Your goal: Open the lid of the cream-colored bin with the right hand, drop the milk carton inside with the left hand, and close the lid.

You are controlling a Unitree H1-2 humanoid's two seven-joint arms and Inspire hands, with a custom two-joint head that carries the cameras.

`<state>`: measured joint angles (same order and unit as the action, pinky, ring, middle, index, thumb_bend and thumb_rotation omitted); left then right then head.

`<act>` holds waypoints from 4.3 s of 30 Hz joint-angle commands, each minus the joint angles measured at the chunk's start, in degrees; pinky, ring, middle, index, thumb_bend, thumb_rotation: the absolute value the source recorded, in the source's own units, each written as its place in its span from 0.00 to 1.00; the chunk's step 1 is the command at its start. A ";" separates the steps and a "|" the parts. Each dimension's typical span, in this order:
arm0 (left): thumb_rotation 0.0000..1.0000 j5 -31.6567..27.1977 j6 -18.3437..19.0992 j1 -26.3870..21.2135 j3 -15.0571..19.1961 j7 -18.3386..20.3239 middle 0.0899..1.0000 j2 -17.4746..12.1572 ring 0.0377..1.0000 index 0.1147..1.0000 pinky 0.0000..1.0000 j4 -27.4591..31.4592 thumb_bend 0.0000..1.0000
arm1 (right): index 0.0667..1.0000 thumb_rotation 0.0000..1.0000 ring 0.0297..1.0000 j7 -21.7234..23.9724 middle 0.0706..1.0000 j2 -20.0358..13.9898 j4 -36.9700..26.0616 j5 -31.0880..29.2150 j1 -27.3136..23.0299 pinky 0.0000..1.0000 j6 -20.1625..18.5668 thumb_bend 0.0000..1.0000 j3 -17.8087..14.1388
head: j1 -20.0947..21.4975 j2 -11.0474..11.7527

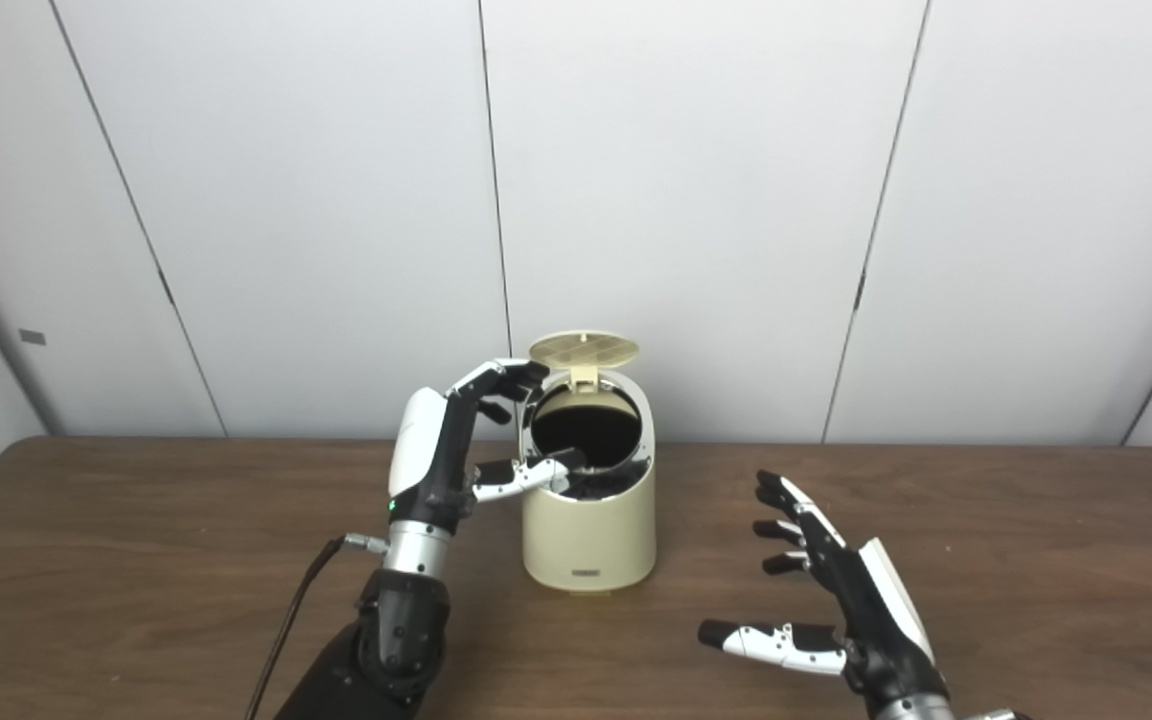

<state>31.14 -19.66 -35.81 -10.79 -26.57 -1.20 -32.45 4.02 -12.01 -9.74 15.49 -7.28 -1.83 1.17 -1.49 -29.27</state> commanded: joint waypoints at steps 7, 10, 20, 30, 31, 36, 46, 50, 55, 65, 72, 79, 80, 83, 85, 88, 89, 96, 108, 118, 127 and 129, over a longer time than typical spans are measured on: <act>0.20 -1.22 -4.63 -1.37 1.51 -2.61 0.61 -0.10 0.61 0.62 0.53 2.82 0.77 | 0.91 0.28 0.80 -0.58 0.88 -0.35 -1.66 -0.03 -2.05 0.65 1.52 0.76 -0.19 | -0.17 0.03; 0.22 -5.21 -6.09 -0.52 2.65 -0.06 0.63 -0.28 0.62 0.63 0.54 5.63 0.72 | 0.91 0.28 0.80 -0.48 0.89 -0.45 -1.71 -0.07 -2.04 0.67 1.45 0.76 -0.22 | -0.34 0.06; 0.25 -22.46 -7.25 1.70 2.67 11.37 0.79 -4.88 0.79 0.81 0.75 15.87 0.74 | 0.91 0.29 0.80 -0.28 0.89 -0.55 -0.83 -0.47 -2.34 0.64 1.48 0.77 -0.21 | -0.62 0.30; 0.27 -28.73 -3.44 6.33 6.97 18.46 0.73 -4.73 0.67 0.77 0.58 21.50 0.75 | 0.91 0.27 0.80 -0.20 0.89 -0.79 -0.99 -0.46 -2.38 0.67 1.60 0.76 -0.51 | -0.82 0.19; 0.25 -29.22 -2.30 7.00 7.26 19.19 0.72 -4.79 0.66 0.76 0.57 22.33 0.74 | 0.91 0.28 0.80 -0.20 0.89 -0.89 -0.89 -0.48 -2.40 0.68 1.75 0.76 -0.55 | -0.88 0.23; 0.19 -29.25 1.41 10.45 8.46 21.97 0.69 -5.47 0.64 0.71 0.56 24.97 0.71 | 0.91 0.30 0.80 -0.45 0.88 -0.97 0.00 -1.42 -2.68 0.68 3.04 0.78 -0.93 | -1.07 0.12; 0.26 -28.51 8.38 15.30 10.50 24.10 0.66 -5.74 0.62 0.68 0.54 28.38 0.75 | 0.91 0.31 0.80 -0.36 0.88 -1.01 0.40 -1.61 -3.05 0.68 2.95 0.80 -0.91 | -1.09 0.29; 0.23 -29.10 9.99 17.06 10.90 24.93 0.64 -5.53 0.60 0.67 0.52 28.51 0.76 | 0.90 0.30 0.81 -0.06 0.88 -1.06 -0.36 -1.74 -3.25 0.69 2.39 0.78 -0.85 | -1.12 0.43; 0.19 -29.97 10.58 19.71 10.63 26.31 0.63 -4.81 0.58 0.68 0.51 28.16 0.75 | 0.90 0.31 0.81 0.06 0.88 -1.39 -0.07 -1.94 -3.57 0.70 2.76 0.78 -0.99 | -1.00 0.41; 0.18 -29.68 10.13 22.68 10.44 27.93 0.69 -4.96 0.67 0.71 0.62 25.86 0.74 | 0.89 0.28 0.79 -0.62 0.86 -0.86 0.81 -3.55 -4.35 0.69 4.76 0.76 -1.73 | -1.09 0.73; 0.14 -28.64 6.77 23.49 9.62 28.74 0.68 -5.40 0.63 0.70 0.55 23.18 0.72 | 0.84 0.34 0.75 -2.62 0.82 -0.28 2.88 -2.51 -8.46 0.68 7.15 0.73 -2.07 | -0.82 1.31; 0.15 -28.06 4.43 24.12 9.43 29.05 0.68 -5.23 0.63 0.71 0.55 21.30 0.71 | 0.85 0.44 0.79 0.12 0.85 -2.21 3.85 -2.18 -15.99 0.73 5.40 0.72 -0.50 | -0.42 1.80; 0.16 -27.95 4.17 24.10 9.42 29.03 0.68 -5.25 0.63 0.70 0.55 21.11 0.72 | 0.85 0.45 0.80 0.52 0.85 -2.33 3.89 -2.17 -16.76 0.74 4.98 0.72 -0.35 | -0.42 1.80; 0.15 -28.78 3.91 24.04 9.61 29.37 0.67 -5.14 0.63 0.70 0.56 20.75 0.72 | 0.86 0.51 0.81 2.02 0.84 -3.43 4.08 0.22 -20.80 0.74 4.23 0.70 1.18 | -0.02 1.96; 0.14 -29.02 3.89 24.00 9.72 29.40 0.67 -5.07 0.63 0.70 0.56 20.63 0.72 | 0.86 0.54 0.81 2.95 0.84 -3.85 4.26 1.51 -23.66 0.73 2.93 0.68 2.23 | -0.02 1.96; 0.13 -28.48 3.52 23.99 9.74 29.13 0.67 -5.14 0.63 0.69 0.55 20.33 0.72 | 0.83 0.50 0.79 4.50 0.82 -3.55 4.50 2.86 -27.58 0.69 -0.91 0.69 3.47 | 0.52 2.24; 0.14 -28.32 3.46 24.00 9.74 29.03 0.67 -5.10 0.63 0.69 0.55 20.23 0.72 | 0.83 0.49 0.78 5.07 0.82 -3.60 4.97 3.69 -28.88 0.68 -2.16 0.70 4.15 | 0.58 2.34; 0.13 -29.32 3.38 24.15 9.92 29.45 0.67 -4.82 0.63 0.70 0.54 20.29 0.72 | 0.83 0.47 0.79 6.92 0.83 -3.96 6.21 6.16 -31.16 0.68 -3.99 0.68 6.98 | 0.63 2.45; 0.17 -28.61 3.49 24.22 10.06 29.23 0.67 -4.78 0.63 0.70 0.55 20.15 0.73 | 0.87 0.58 0.91 11.11 0.88 -5.53 8.65 13.52 -34.92 0.83 -8.19 0.64 11.70 | 0.46 2.82; 0.16 -28.63 3.46 24.25 9.84 29.31 0.68 -4.43 0.63 0.71 0.55 20.15 0.72 | 0.84 0.61 0.97 15.02 0.87 -6.72 8.65 15.47 -36.84 0.90 -8.16 0.69 13.98 | 0.03 2.54; 0.18 -27.85 4.30 24.25 9.77 28.95 0.67 -4.42 0.63 0.71 0.56 20.62 0.73 | 0.83 0.63 0.97 14.78 0.84 -8.09 7.18 17.62 -35.38 0.84 -4.84 0.71 15.88 | -0.11 2.19; 0.17 -28.18 4.46 24.22 9.90 29.10 0.67 -4.35 0.63 0.71 0.55 20.77 0.73 | 0.83 0.63 0.97 14.96 0.84 -8.20 6.71 17.59 -34.95 0.83 -4.51 0.72 15.90 | -0.11 2.19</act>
<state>3.08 -14.67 -12.23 -0.89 2.93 -5.80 -11.23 19.50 -19.43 -0.75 32.83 -40.28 -8.31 17.65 -1.58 -27.07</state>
